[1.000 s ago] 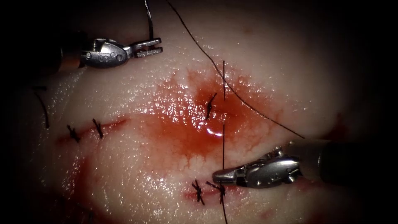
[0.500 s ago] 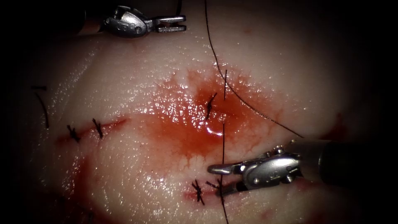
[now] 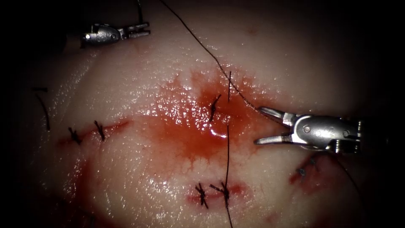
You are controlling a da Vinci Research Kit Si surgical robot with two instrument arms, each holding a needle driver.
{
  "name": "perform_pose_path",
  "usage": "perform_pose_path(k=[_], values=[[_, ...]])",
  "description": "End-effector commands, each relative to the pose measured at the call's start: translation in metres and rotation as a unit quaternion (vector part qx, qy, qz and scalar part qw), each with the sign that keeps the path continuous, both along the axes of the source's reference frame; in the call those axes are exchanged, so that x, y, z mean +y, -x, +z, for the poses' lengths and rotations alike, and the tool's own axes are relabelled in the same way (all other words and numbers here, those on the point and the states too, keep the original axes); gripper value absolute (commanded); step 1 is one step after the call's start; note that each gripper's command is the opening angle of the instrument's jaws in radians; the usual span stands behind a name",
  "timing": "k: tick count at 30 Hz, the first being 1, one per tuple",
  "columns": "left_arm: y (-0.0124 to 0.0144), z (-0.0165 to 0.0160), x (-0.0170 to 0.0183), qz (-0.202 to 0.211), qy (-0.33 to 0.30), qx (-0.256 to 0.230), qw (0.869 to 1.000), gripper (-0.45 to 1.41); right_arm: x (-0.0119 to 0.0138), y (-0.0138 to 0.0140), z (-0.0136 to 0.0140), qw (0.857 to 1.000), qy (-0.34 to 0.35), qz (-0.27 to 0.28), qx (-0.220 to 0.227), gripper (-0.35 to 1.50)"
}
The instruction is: Wound Closure
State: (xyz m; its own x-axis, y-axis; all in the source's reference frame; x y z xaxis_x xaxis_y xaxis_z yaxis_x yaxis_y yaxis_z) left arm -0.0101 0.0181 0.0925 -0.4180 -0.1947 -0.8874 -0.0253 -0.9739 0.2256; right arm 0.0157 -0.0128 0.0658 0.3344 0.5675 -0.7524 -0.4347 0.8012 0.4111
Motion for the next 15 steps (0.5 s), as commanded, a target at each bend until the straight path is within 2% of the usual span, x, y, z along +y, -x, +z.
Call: perform_pose_path(k=[1,3,8,12,15], values=[[0.0009,0.0006,0.0003,0.003,-0.002,-0.001,1.000,-0.45,0.0016,-0.0018,0.0026,0.998,-0.046,0.052,-0.001,1.28],[0.0011,0.0003,0.0002,0.003,-0.003,-0.003,1.000,-0.45,0.0027,-0.0022,0.0040,0.994,-0.075,0.083,0.001,1.35],[0.0012,-0.0005,-0.0001,0.005,-0.006,-0.006,1.000,-0.45,0.0053,-0.0028,0.0083,0.977,-0.159,0.134,0.047,1.42],[0.0014,-0.0007,-0.0004,0.006,-0.007,-0.007,1.000,-0.45,0.0059,-0.0035,0.0114,0.965,-0.205,0.150,0.070,1.43],[0.0018,-0.0010,-0.0006,0.009,-0.009,-0.008,1.000,-0.45,0.0056,-0.0041,0.0137,0.959,-0.231,0.147,0.069,1.43]])
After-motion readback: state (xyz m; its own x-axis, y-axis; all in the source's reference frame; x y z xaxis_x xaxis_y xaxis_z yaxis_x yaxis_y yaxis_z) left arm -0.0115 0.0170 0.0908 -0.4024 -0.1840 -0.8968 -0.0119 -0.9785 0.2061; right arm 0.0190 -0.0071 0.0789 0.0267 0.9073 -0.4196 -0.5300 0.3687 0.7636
